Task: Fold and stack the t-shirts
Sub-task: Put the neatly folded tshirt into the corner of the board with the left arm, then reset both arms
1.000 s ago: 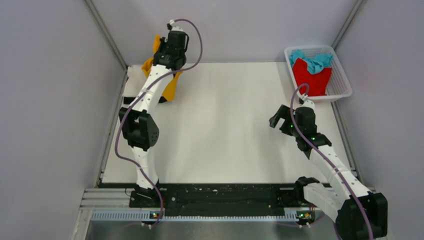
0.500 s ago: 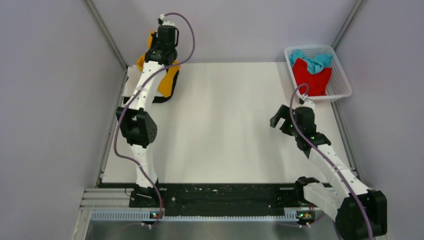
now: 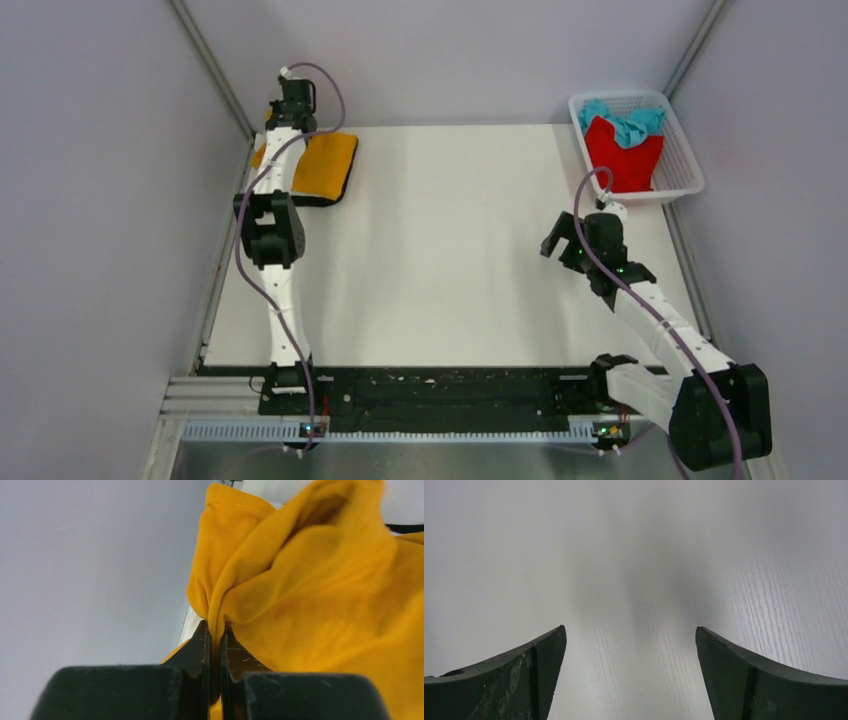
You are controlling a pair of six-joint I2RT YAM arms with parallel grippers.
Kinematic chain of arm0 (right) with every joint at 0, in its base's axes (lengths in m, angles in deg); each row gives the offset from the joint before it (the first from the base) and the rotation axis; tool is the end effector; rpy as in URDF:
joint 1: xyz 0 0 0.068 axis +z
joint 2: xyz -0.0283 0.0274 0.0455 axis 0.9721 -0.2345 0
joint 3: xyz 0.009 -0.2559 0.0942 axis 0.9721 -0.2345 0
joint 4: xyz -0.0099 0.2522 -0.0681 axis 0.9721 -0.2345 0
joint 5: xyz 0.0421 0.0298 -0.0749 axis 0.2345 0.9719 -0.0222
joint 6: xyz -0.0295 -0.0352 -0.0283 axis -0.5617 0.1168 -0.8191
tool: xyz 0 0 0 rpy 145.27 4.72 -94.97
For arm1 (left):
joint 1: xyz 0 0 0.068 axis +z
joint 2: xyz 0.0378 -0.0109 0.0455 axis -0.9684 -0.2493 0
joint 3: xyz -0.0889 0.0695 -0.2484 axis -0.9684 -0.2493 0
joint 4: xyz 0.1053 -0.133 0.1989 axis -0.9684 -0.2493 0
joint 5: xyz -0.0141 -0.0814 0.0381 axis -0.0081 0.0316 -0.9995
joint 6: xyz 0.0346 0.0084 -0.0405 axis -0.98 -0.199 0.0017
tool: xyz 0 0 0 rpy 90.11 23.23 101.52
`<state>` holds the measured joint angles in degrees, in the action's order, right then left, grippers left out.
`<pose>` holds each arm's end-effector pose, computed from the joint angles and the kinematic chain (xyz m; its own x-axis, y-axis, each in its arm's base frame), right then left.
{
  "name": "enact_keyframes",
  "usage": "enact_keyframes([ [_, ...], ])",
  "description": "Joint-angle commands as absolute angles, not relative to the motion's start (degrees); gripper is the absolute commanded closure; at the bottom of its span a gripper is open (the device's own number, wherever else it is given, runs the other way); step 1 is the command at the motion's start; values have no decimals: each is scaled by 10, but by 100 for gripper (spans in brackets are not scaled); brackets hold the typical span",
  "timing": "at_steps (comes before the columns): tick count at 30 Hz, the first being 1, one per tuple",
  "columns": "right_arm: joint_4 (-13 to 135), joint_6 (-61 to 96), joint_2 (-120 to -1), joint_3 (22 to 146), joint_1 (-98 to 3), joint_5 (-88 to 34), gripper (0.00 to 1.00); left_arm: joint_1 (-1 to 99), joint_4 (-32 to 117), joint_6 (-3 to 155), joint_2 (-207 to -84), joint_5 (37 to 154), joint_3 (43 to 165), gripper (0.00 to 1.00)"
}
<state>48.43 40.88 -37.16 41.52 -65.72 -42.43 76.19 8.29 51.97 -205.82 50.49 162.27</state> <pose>0.2104 0.0351 0.2201 -0.5703 0.4029 -0.7158 0.2364 0.9151 0.3268 0.5397 0.0271 0.2736 -0.6965 0.1722 -0.6966 -0.3361 0.7794 0.5288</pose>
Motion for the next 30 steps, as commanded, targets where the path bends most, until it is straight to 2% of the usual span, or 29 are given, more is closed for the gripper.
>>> enact_keyframes([
  [1, 485, 407, -382, 434, -660, -444, 1, 803, 111, 558, -2056, 534, 1652, 85],
  [2, 485, 408, -384, 434, -660, -446, 1, 806, 112, 562, -2057, 534, 1650, 62],
  [3, 485, 408, -386, 435, -660, -445, 1, 808, 113, 563, -2059, 528, 1650, 24],
  [4, 484, 408, -388, 436, -660, -445, 1, 809, 111, 566, -2058, 519, 1650, 4],
  [5, 483, 409, -389, 437, -660, -446, 1, 809, 107, 572, -2055, 514, 1650, 2],
  [10, 474, 416, -379, 439, -660, -445, 1, 809, 68, 640, -2010, 537, 1643, 1],
  [15, 456, 421, -343, 437, -661, -436, 1, 808, 46, 750, -1900, 661, 1556, 1],
  [21, 420, 420, -267, 413, -660, -417, 1, 800, 165, 883, -1652, 845, 1255, 2],
  [24, 407, 420, -223, 395, -660, -409, 1, 771, 237, 945, -1518, 884, 1082, 2],
  [28, 387, 414, -167, 381, -660, -415, 1, 666, 226, 960, -1364, 781, 906, 2],
  [30, 382, 411, -144, 373, -660, -424, 1, 619, 216, 972, -1292, 778, 816, 1],
])
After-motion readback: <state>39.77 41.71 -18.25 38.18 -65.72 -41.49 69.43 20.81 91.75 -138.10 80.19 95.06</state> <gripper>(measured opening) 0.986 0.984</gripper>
